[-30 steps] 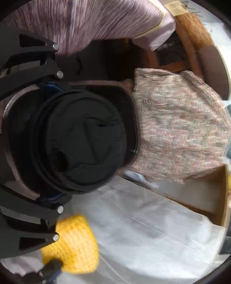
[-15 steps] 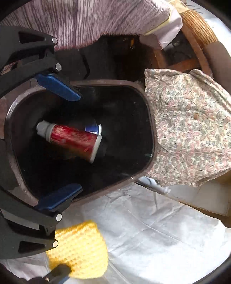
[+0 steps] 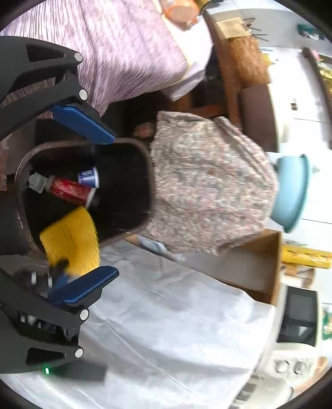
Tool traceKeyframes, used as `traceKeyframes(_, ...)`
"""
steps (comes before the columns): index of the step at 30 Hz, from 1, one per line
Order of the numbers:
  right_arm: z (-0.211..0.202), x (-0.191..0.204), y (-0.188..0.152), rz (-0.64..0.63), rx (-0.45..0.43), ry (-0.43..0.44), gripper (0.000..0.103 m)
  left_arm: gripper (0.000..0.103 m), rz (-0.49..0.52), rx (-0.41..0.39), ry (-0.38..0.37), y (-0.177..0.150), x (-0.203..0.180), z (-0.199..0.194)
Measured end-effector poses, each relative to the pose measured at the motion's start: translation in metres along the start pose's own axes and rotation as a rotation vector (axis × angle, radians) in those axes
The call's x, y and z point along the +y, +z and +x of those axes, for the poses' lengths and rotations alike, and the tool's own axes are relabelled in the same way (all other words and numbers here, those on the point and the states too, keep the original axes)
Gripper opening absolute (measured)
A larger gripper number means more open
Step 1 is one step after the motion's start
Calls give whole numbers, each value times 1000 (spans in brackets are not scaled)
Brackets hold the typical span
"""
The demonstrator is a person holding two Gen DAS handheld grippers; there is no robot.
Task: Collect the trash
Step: 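Lower the right gripper into the bin and release the yellow foam net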
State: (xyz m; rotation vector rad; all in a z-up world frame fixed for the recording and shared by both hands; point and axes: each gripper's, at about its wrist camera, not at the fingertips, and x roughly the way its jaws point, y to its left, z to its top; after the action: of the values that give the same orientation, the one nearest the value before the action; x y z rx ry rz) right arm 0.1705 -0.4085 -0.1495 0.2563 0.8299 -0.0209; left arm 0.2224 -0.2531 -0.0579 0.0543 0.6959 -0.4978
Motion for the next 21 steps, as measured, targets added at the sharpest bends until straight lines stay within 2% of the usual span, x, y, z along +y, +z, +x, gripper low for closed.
traceKeyframes(8, 34, 22, 1, -22, 39, 10, 11, 98, -17, -52, -20, 3, 11, -39)
traceKeyframes(11, 46, 27, 2, -29, 66, 6, 17, 98, -29, -55, -20, 1, 17, -48)
traceKeyframes(12, 49, 29, 1, -30, 72, 5, 30, 98, -32, -52, -19, 1, 18, -50)
traceKeyframes(13, 50, 31, 0, -31, 76, -3, 54, 98, -36, -49, -18, 0, 19, -51)
traceKeyframes(15, 47, 34, -2, -33, 53, -21, 75, 98, -38, -47, -21, -1, 21, -54)
traceKeyframes(21, 32, 42, -2, -42, 33, -15, 75, 98, -34, -60, -44, -3, 22, -75)
